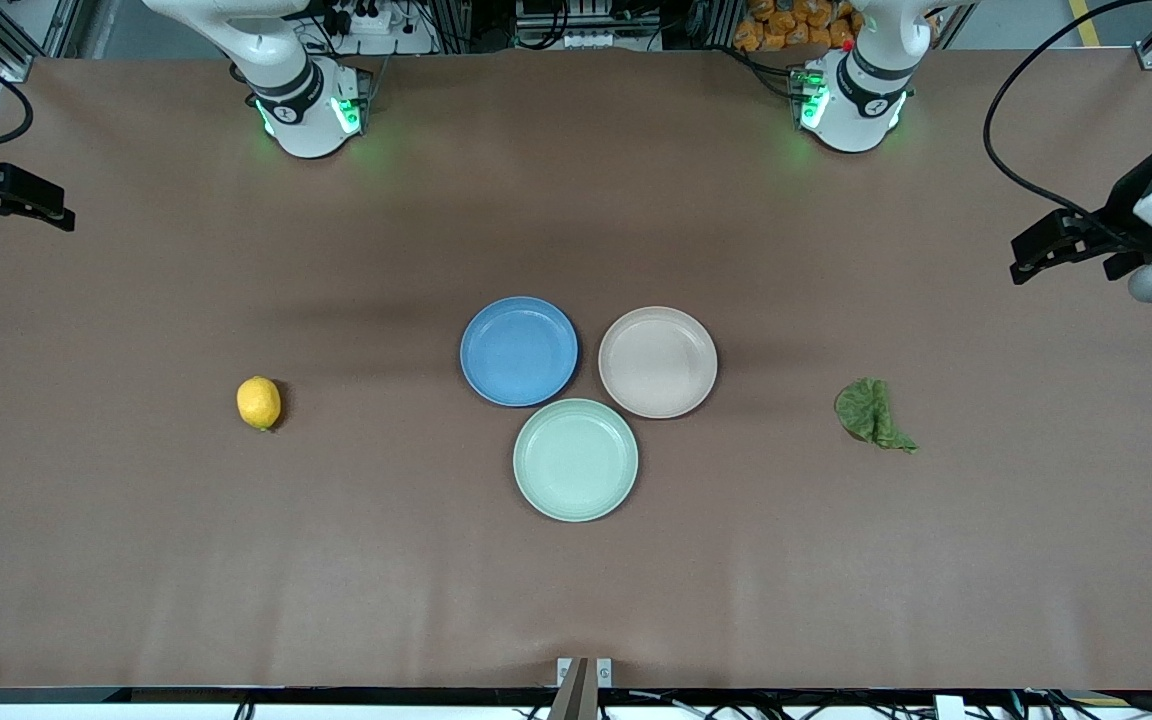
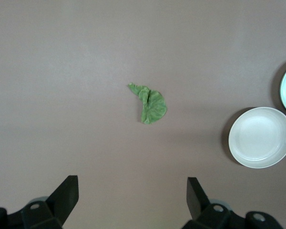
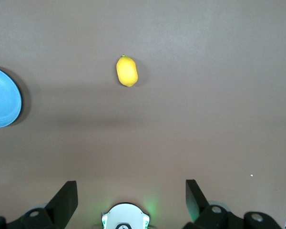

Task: Place lemon and lettuce in plates
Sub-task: 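Move the left gripper down over the green lettuce leaf, then grasp the lettuce with the left gripper while the right gripper reaches the lemon, then carry the lettuce onto the beige plate while the right gripper grasps the lemon, then release the lettuce and raise the left gripper while the right gripper carries the lemon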

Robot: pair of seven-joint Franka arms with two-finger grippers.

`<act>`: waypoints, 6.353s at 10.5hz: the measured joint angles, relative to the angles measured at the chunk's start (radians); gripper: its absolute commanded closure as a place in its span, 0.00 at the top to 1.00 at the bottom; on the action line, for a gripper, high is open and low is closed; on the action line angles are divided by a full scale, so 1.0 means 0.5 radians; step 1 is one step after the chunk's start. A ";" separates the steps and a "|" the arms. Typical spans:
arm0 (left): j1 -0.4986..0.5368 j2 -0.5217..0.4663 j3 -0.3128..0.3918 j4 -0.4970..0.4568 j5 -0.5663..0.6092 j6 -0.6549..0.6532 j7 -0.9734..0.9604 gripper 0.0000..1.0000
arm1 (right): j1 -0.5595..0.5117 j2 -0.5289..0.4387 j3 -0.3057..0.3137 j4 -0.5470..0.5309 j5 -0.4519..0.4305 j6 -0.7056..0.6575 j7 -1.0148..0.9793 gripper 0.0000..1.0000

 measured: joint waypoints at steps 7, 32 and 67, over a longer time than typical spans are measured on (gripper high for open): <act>-0.003 0.362 -0.001 -0.497 0.001 0.572 -0.015 1.00 | 0.000 0.003 -0.002 0.005 -0.002 0.020 0.000 1.00; -0.132 1.286 0.038 -0.350 0.303 1.064 -0.337 0.00 | 0.059 0.641 0.023 -1.058 0.169 1.696 0.002 1.00; -0.695 0.717 -0.040 0.113 0.391 0.618 -1.297 1.00 | 0.837 0.955 0.335 -0.803 0.179 2.022 1.068 0.00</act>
